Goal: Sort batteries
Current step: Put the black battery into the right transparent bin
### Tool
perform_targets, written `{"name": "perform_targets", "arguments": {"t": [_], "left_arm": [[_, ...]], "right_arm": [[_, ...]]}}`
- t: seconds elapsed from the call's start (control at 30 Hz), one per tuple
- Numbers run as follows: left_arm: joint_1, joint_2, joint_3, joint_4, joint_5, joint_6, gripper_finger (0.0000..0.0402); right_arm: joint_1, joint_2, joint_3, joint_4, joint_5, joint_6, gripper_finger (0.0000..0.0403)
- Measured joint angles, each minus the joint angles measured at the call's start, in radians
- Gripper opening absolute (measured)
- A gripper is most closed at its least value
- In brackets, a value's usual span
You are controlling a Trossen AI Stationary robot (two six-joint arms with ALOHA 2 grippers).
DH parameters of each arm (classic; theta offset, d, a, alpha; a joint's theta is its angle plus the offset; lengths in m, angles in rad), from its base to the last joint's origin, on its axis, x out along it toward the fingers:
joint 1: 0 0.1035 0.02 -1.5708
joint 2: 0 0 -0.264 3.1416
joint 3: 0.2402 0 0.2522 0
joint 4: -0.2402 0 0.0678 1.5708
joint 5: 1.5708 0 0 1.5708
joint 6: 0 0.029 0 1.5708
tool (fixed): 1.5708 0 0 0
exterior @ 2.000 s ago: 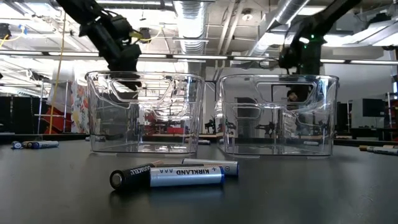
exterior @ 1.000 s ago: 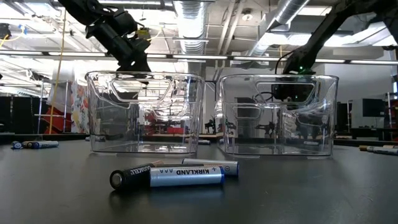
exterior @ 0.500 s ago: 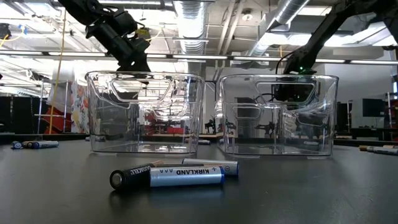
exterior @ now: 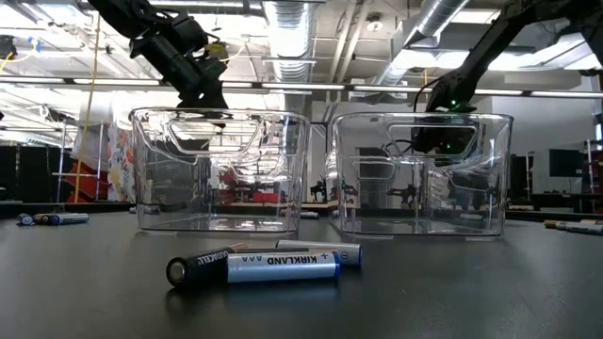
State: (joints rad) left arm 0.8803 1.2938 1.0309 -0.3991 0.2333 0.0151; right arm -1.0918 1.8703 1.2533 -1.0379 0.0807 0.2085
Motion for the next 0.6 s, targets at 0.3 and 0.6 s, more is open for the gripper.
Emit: {"name": "perform_targets", "arguments": {"t": [0.3,0.6], "left_arm": [[0.000,0.000,0.000,0.000,0.000,0.000,0.0169],[0.000,0.000,0.000,-0.001,0.000,0.000,0.0169]], "right_arm": [[-0.001,0.000,0.000,0.002,0.031,-0.007,0.0146],[0.014,-0.001,-0.019,0.019,0.031,-0.057,0.0145]]}}
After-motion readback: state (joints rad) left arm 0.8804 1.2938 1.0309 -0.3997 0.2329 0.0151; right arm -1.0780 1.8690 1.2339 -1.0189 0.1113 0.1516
